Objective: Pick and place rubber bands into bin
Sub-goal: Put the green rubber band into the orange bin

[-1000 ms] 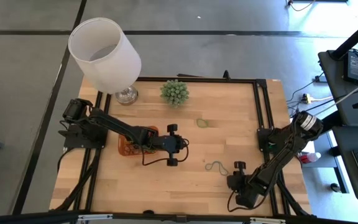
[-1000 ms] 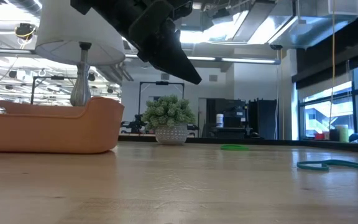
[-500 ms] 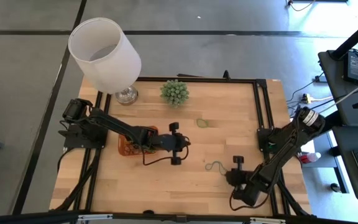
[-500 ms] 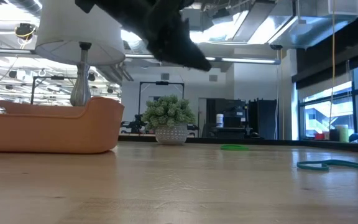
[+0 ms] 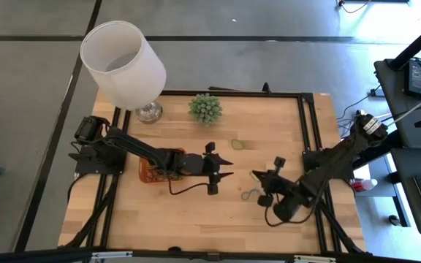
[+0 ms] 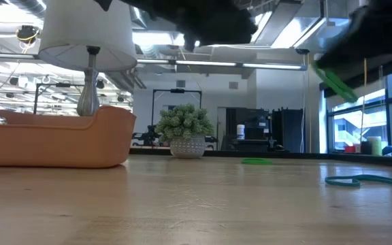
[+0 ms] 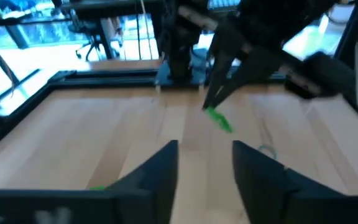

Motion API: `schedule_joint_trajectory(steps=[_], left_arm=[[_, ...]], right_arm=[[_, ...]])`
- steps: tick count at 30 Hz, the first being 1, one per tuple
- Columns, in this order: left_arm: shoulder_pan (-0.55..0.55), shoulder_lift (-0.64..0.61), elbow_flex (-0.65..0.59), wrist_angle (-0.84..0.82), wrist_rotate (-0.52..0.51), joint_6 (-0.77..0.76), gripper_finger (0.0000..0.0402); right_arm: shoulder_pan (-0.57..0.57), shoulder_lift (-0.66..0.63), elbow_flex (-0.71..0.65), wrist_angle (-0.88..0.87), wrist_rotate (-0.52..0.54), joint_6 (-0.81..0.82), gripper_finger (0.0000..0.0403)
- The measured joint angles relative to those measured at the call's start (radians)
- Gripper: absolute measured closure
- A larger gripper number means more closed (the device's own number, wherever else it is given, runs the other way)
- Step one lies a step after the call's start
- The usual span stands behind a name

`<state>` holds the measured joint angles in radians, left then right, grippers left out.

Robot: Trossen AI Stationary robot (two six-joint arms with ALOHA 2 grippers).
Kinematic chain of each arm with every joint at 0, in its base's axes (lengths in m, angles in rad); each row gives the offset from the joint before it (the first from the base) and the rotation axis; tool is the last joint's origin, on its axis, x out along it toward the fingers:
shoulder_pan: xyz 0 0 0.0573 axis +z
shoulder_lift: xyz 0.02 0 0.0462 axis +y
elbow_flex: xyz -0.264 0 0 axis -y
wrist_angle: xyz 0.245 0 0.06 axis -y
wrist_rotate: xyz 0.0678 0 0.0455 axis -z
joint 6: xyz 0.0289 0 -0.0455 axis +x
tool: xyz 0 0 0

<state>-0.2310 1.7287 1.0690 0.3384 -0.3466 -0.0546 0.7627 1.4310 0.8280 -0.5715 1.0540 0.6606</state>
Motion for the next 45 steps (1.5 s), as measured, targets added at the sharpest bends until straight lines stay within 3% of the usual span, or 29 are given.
schedule_joint_trajectory(steps=[8, 17, 23, 31, 40, 45], left_arm=[[0.0, 0.079, 0.0, 0.169, 0.0, -0.015, 0.0157], [0.0, 0.133, 0.0, 0.212, -0.029, -0.117, 0.0145], [0.004, 0.134, 0.0, 0.219, -0.035, -0.151, 0.02], [0.004, 0.134, 0.0, 0.213, -0.02, -0.162, 0.0386], [0.004, 0.134, 0.0, 0.158, -0.001, -0.108, 0.0399], [0.014, 0.11, 0.0, 0.015, -0.021, -0.113, 0.0399]], right_arm=[[-0.136, -0.008, 0.0, 0.402, -0.017, -0.478, 0.0401], [-0.172, -0.008, 0.0, 0.635, -0.091, -0.716, 0.0401], [-0.177, -0.008, 0.0, 0.644, -0.116, -0.717, 0.04], [-0.177, -0.008, 0.0, 0.644, -0.115, -0.694, 0.0395], [-0.177, -0.008, 0.0, 0.642, -0.115, -0.652, 0.0312], [-0.177, -0.009, 0.002, 0.606, -0.114, -0.593, 0.0254]])
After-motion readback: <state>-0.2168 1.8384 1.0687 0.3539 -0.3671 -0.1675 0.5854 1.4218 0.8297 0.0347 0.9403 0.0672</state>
